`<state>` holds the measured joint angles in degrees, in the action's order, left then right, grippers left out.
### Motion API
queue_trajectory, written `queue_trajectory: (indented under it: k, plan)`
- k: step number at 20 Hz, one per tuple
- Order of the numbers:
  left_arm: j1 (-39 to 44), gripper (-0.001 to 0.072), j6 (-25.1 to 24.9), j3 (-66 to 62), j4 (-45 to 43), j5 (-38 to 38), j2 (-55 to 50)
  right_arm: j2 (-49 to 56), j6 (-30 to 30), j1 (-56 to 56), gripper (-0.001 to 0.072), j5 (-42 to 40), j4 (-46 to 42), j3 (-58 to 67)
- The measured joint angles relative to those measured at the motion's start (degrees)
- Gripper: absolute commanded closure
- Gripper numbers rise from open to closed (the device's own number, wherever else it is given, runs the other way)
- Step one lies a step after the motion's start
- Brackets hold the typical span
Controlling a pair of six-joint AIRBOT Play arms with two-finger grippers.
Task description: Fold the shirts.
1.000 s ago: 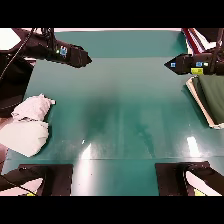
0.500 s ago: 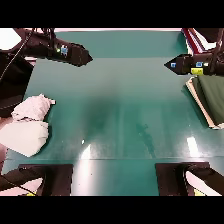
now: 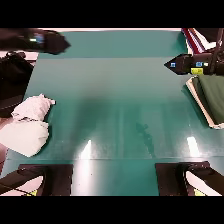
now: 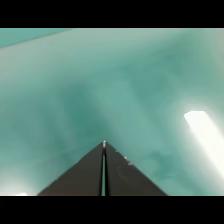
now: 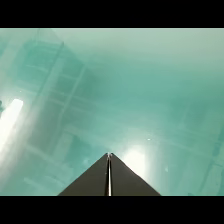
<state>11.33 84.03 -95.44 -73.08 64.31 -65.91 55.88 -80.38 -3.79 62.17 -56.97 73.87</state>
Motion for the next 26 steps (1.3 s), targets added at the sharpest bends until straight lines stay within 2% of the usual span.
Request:
queue_trajectory:
  k: [2, 3, 4, 5, 8, 13, 17, 18, 19, 20, 23, 26]
  plan:
    - [-4.5, 0.0679, 0.4, 0.4, -6.5, 5.6, 1.3, 0.0, 0.0, 0.0, 0.0697, 0.0, 0.0, 0.0]
    - [-6.6, 0.0526, 0.6, 1.2, -9.7, 8.3, 1.7, 0.0, 0.0, 0.0, 0.0697, 0.1, 0.0, 0.0]
    - [-8.9, 0.0159, 0.7, 2.7, -12.5, 10.7, 2.0, 0.0, 0.0, 0.0, 0.0697, 0.1, 0.0, 0.0]
    - [-11.0, -0.0002, 1.0, 4.8, -14.4, 12.2, 2.2, 0.0, 0.0, 0.0, 0.0697, 0.1, 0.0, 0.0]
    - [-16.6, 0.0006, 2.5, 15.2, -18.5, 13.0, 2.5, 0.0, 0.0, 0.0, 0.0697, 0.2, 0.0, 0.0]
    - [-20.5, 0.0007, 4.3, 34.9, -20.7, 1.0, 1.9, 0.0, 0.0, 0.0, 0.0697, 0.6, 0.0, 0.0]
    - [-21.2, 0.0009, 6.0, 41.6, -22.4, -6.3, -2.3, 0.0, 0.0, 0.0, 0.0697, 2.0, 0.0, 0.0]
    - [-21.3, 0.0112, 6.4, 42.4, -22.7, -7.2, -3.5, 0.0, 0.0, 0.0, 0.0696, 2.4, 0.0, 0.0]
    - [-21.3, 0.0469, 6.8, 42.8, -23.1, -7.7, -4.4, 0.0, 0.0, 0.0, 0.0697, 2.7, 0.0, 0.0]
    - [-21.4, 0.0675, 7.2, 43.0, -23.5, -7.8, -4.9, 0.0, 0.0, 0.0, 0.0697, 2.9, 0.0, 0.0]
    - [-21.4, 0.0682, 7.9, 40.5, -23.8, -6.7, -4.4, 0.0, 0.0, 0.0, 0.0697, 3.0, 0.0, 0.0]
    - [-20.4, 0.0682, 7.5, 33.0, -23.6, -5.1, 0.9, -1.1, 0.0, 0.0, 0.0697, 1.6, 0.0, 0.1]
